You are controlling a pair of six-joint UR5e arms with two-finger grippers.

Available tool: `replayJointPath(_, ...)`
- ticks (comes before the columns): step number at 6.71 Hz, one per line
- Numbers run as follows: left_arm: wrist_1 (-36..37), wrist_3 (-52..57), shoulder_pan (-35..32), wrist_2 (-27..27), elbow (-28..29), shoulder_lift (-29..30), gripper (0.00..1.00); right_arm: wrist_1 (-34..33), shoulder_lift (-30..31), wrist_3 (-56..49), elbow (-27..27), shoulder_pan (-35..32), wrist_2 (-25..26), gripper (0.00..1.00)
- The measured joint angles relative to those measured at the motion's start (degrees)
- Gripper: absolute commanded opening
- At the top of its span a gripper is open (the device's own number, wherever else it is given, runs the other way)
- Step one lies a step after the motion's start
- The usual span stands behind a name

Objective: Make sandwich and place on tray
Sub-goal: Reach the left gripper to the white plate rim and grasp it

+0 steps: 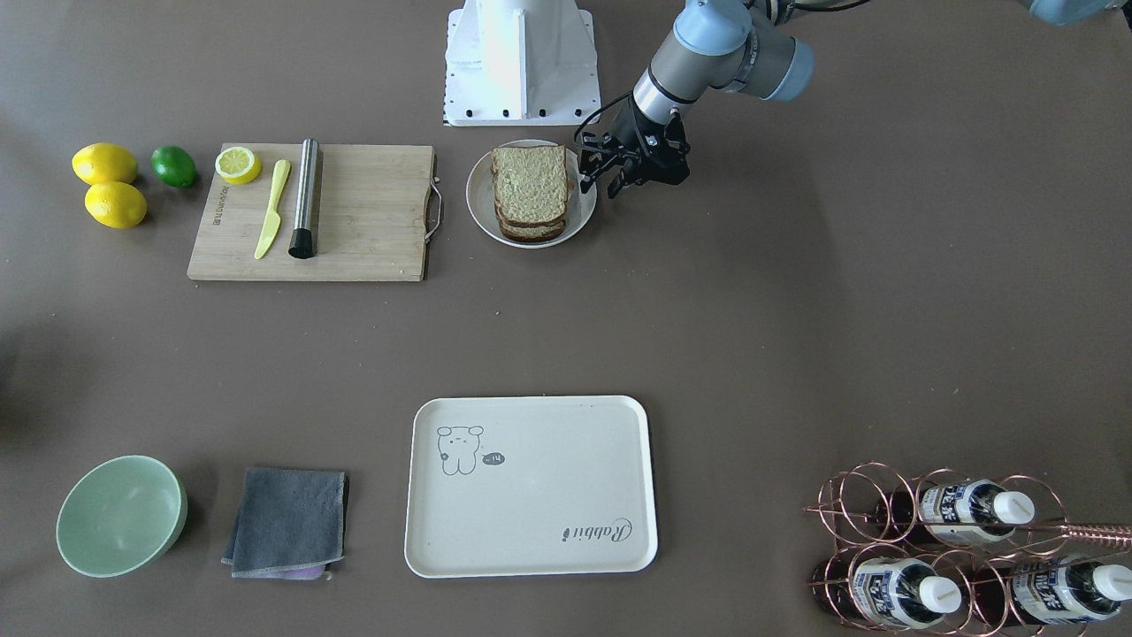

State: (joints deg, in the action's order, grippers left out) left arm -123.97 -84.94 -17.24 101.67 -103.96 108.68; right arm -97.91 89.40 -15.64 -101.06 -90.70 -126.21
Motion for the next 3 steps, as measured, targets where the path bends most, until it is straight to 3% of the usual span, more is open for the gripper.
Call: replayJointPath(3,-0.1,0.1,0.3,0.0,1.8,1.5,0.00,0.1,0.1,0.0,0.1,0.0,0.0,1.00)
